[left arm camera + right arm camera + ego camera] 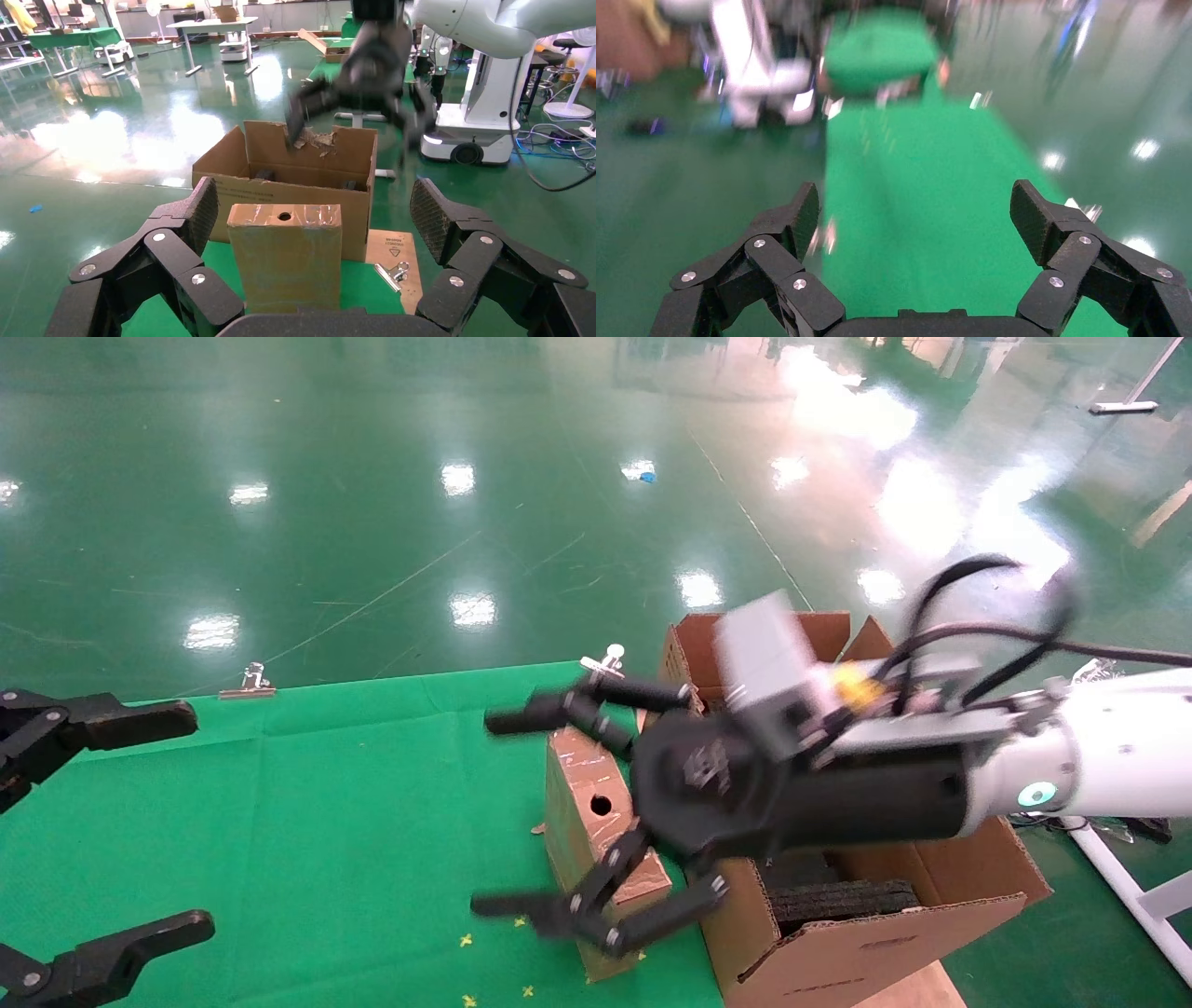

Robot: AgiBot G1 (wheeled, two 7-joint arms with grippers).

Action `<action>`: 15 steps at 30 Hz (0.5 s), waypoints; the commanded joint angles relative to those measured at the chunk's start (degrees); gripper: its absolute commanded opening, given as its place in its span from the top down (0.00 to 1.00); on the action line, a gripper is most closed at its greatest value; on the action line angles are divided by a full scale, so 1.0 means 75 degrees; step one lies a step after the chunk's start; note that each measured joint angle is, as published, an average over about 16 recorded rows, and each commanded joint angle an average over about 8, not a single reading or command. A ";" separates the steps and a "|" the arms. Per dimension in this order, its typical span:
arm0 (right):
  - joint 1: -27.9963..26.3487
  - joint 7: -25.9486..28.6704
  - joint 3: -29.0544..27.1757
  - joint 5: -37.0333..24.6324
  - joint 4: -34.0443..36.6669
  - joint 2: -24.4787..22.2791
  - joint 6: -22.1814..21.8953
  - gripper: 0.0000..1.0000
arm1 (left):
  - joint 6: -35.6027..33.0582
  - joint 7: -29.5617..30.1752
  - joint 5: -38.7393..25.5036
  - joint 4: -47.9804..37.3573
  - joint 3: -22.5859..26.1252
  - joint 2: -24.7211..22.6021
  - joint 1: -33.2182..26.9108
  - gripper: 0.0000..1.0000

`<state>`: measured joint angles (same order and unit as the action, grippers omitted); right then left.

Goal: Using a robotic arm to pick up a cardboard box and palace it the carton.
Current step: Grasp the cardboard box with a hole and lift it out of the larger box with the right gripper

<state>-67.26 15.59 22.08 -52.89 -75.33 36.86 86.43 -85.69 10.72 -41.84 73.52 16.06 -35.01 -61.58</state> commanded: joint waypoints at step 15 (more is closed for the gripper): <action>-0.3610 0.1706 0.3644 -0.4077 -0.0174 0.1666 0.0609 0.00 | 0.0003 -0.0005 0.0006 -0.0002 0.0010 0.0003 -0.0003 0.00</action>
<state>-94.95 28.71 49.44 -81.69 -76.73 48.83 90.93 -85.67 10.68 -41.79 73.50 16.13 -34.98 -61.60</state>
